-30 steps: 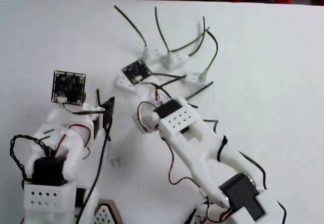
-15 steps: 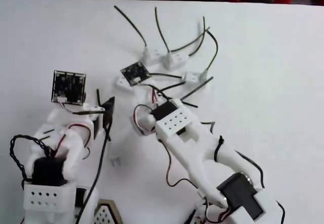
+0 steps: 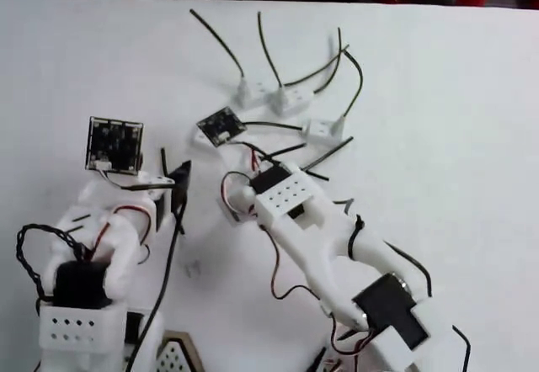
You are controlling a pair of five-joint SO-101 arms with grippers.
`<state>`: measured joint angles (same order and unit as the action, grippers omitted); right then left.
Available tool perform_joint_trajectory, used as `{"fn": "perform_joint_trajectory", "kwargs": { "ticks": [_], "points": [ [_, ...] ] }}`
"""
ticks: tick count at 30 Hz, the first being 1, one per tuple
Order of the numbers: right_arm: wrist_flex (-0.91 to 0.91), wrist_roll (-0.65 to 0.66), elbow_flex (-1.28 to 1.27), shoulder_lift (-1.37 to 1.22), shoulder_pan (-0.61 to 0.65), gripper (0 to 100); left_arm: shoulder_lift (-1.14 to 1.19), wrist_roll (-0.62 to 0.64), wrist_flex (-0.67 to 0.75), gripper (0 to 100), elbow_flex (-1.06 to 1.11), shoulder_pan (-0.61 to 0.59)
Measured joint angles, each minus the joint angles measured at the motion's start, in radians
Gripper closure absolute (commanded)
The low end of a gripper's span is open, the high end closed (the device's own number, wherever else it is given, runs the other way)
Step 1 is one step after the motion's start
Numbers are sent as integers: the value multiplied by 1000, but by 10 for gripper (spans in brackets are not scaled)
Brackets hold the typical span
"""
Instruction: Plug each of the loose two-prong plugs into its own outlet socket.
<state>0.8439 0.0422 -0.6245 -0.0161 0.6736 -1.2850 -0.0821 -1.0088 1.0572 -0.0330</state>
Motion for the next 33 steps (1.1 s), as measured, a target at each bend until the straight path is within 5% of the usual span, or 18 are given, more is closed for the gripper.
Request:
{"fn": "perform_joint_trajectory", "kwargs": {
  "ticks": [10, 23, 33],
  "points": [
    [23, 48, 5, 64, -80, 982, 0, 0, 0, 740, 0, 0],
    [86, 199, 141, 310, -575, 981, 0, 0, 0, 740, 0, 0],
    [-175, 199, 181, 126, -692, 981, 0, 0, 20, 740, 20, -2]
  ]
}}
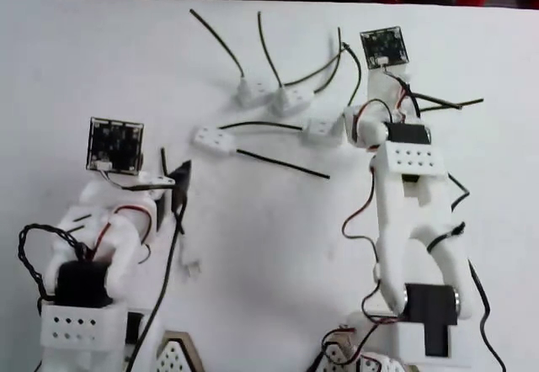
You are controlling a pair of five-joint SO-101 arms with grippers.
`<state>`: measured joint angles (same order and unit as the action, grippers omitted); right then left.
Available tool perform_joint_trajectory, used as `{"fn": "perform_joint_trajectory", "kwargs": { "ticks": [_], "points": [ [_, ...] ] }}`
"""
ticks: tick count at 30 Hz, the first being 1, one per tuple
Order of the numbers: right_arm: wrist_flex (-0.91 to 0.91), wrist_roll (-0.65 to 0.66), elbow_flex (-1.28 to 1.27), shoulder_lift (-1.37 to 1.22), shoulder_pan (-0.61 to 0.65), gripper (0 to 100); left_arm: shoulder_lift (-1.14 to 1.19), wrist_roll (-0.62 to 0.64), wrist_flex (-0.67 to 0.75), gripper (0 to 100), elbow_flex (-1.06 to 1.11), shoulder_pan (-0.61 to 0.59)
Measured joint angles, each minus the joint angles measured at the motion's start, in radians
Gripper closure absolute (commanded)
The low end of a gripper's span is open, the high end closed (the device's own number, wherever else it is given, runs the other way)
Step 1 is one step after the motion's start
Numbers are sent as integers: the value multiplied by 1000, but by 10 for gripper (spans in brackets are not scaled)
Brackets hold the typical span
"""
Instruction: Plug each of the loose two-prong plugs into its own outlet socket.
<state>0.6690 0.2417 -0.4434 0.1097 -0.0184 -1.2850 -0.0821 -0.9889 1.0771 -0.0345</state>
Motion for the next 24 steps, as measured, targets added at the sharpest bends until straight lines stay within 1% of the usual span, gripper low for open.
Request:
{"fn": "perform_joint_trajectory", "kwargs": {
  "ticks": [4, 7, 9, 10, 12, 15, 18, 21, 24],
  "points": [
    [-104, 0, 0, -92, -6, 974, 0, 0, 0, 740, 0, 0],
    [-167, 0, 0, -152, -6, 906, 0, 0, 0, 740, 0, 0],
    [-176, 0, 34, -190, -6, 848, 0, 0, 0, 740, 0, 0],
    [-176, 0, 55, -204, -6, 831, 0, 0, 0, 740, 0, 0],
    [-167, 0, 103, -221, 0, 834, 0, 0, 0, 740, 0, 0],
    [-91, 0, 166, -226, 9, 853, 0, 0, 9, 740, 14, 0],
    [28, 0, 203, -190, 12, 868, 0, 0, 31, 740, 28, 0],
    [178, 0, 203, -98, 23, 889, 0, 0, 37, 740, 29, 0],
    [371, 0, 203, 8, 74, 941, 0, 0, 37, 740, 29, 0]
  ]
}}
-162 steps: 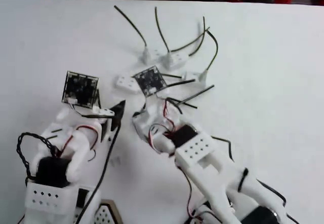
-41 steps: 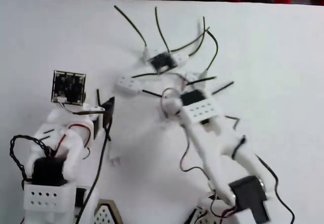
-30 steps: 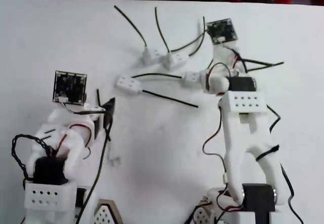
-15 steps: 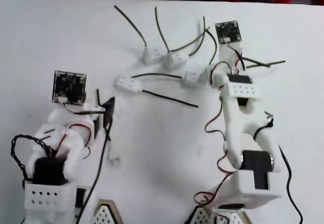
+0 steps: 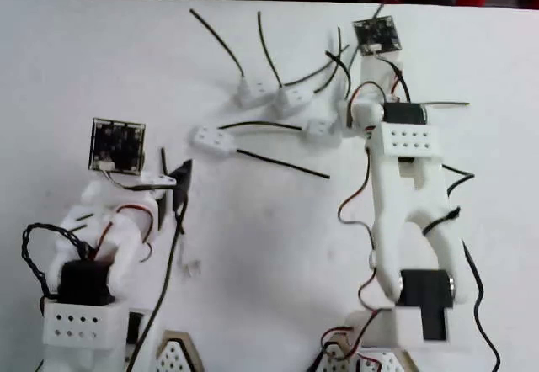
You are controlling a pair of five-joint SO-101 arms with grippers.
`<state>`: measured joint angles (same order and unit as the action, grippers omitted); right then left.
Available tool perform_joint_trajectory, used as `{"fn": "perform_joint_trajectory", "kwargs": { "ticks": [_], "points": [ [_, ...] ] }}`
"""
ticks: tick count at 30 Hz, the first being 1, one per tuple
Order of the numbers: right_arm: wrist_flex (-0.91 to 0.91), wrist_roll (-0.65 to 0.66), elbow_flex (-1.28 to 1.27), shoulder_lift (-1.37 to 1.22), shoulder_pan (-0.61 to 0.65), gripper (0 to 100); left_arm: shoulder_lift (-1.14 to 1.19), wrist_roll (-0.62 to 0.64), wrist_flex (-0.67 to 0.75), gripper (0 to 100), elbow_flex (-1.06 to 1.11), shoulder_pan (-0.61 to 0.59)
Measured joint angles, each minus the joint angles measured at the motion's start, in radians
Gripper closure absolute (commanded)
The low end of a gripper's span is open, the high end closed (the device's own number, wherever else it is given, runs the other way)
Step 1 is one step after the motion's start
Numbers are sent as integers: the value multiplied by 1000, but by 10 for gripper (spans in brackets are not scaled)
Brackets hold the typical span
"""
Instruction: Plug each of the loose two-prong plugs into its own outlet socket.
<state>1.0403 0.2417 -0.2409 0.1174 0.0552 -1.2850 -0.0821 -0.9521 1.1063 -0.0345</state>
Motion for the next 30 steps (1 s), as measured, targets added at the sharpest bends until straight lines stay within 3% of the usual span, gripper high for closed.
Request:
{"fn": "perform_joint_trajectory", "kwargs": {
  "ticks": [2, 6, 9, 12, 21, 26, 30],
  "points": [
    [124, 2, 0, 71, 40, 985, 0, 0, 0, 740, 0, 0],
    [305, 2, 0, 178, 114, 973, 0, 0, 12, 739, 0, 0],
    [338, -8, -48, 244, 149, 981, 0, 0, 12, 738, 0, 0],
    [322, -97, -137, 292, 181, 981, 0, -32, -11, 740, -35, 0],
    [31, -319, -445, 402, 189, 981, 8, -235, -232, 740, -315, 0],
    [-189, -334, -628, 442, 186, 981, 233, -342, -368, 736, -535, 0],
    [-324, -334, -724, 470, 172, 981, 502, -506, -471, 712, -726, 0]
  ]
}}
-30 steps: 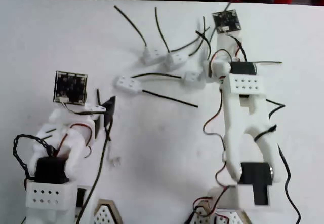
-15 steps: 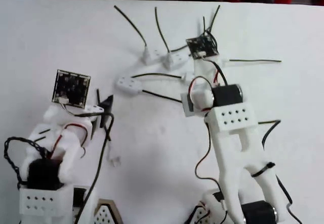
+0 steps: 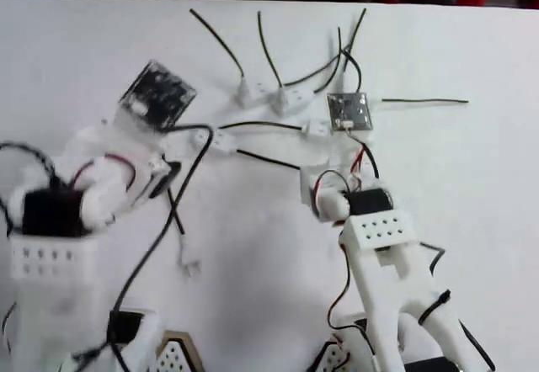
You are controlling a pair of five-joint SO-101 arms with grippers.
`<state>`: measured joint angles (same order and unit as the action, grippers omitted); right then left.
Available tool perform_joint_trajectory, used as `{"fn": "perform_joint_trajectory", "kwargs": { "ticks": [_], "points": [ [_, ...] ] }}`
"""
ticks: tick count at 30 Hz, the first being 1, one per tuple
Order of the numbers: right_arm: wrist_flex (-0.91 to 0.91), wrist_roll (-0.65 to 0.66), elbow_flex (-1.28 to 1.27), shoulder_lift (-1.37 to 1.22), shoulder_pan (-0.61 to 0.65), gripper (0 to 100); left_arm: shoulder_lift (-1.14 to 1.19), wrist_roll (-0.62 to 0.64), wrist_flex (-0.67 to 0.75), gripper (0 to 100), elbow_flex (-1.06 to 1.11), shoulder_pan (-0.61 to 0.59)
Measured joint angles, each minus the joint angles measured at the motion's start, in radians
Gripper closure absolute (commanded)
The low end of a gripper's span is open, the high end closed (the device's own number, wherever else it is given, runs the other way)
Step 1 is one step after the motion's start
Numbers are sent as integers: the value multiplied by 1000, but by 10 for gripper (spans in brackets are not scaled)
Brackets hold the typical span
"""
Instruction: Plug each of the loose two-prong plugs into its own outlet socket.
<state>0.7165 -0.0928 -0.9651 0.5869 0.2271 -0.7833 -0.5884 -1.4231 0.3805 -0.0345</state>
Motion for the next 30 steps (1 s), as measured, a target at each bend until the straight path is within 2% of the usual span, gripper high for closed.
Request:
{"fn": "perform_joint_trajectory", "kwargs": {
  "ticks": [6, 15, 22, 30],
  "points": [
    [-51, 0, -20, 25, -72, 981, 361, -219, -29, 691, -233, 8],
    [-54, 0, -21, 25, -84, 981, 819, -517, 11, 691, -440, 87],
    [-54, 0, -46, 26, -87, 981, 1082, -600, 117, 691, -589, 120],
    [-57, 0, -46, 28, -84, 981, 1298, -732, 129, 691, -712, 120]
  ]
}}
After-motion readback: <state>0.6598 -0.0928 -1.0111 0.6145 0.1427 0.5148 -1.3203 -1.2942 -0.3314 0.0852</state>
